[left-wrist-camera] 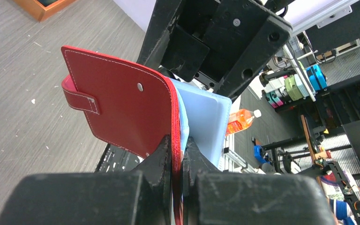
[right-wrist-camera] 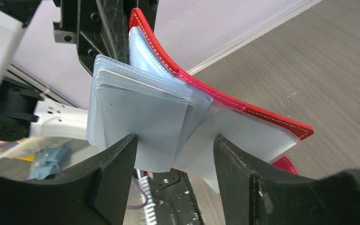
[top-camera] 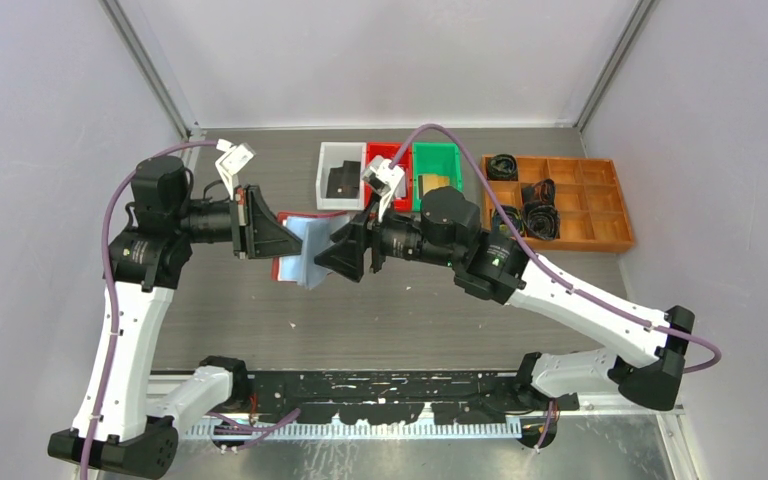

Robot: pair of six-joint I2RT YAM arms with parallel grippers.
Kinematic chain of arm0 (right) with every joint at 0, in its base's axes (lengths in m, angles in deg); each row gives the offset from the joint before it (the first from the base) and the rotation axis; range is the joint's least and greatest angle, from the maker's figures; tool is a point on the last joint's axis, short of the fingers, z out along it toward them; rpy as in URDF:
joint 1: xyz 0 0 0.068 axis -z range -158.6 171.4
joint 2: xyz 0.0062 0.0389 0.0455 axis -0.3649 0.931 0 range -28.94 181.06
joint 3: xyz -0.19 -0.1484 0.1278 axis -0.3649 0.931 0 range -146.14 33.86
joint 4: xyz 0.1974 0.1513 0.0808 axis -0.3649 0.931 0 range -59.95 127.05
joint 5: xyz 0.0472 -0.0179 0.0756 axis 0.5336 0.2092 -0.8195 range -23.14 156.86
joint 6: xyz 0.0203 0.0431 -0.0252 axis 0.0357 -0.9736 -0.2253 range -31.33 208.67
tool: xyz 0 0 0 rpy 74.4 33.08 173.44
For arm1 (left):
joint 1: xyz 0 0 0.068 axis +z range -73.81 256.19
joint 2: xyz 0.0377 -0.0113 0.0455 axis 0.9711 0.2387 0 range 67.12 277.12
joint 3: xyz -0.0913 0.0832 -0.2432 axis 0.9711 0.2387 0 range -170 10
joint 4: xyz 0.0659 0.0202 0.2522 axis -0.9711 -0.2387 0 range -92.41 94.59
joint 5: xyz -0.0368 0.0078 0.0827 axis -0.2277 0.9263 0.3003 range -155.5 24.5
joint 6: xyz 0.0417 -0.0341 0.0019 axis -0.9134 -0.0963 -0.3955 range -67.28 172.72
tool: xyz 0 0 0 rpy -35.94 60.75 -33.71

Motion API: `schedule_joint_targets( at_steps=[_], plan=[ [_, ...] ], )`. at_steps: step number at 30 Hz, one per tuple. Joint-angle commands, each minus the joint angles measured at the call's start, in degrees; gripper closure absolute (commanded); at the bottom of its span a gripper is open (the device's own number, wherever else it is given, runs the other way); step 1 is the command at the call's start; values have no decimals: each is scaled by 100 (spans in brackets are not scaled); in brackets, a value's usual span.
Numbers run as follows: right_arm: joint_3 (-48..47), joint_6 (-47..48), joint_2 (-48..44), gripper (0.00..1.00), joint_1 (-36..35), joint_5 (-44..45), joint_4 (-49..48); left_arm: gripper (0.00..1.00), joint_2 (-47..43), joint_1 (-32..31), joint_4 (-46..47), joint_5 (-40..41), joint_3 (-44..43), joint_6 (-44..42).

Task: Take the credit cards out of the card holder
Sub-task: Remove the credit card from the card holder.

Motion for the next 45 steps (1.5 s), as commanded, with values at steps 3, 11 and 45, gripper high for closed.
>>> schedule_joint_targets(
  at_steps=[3,11,45],
  plan=[
    [-392,1427,33,32,-363,915,341,100,-114,-111,440,-555,-42,295],
    [-659,2051,130,3,-391,509,153,100,-109,-262,440,-710,54,367],
    [-1493,4006,254,4,-557,968,595,100,-118,-407,328,-1044,113,571]
  ],
)
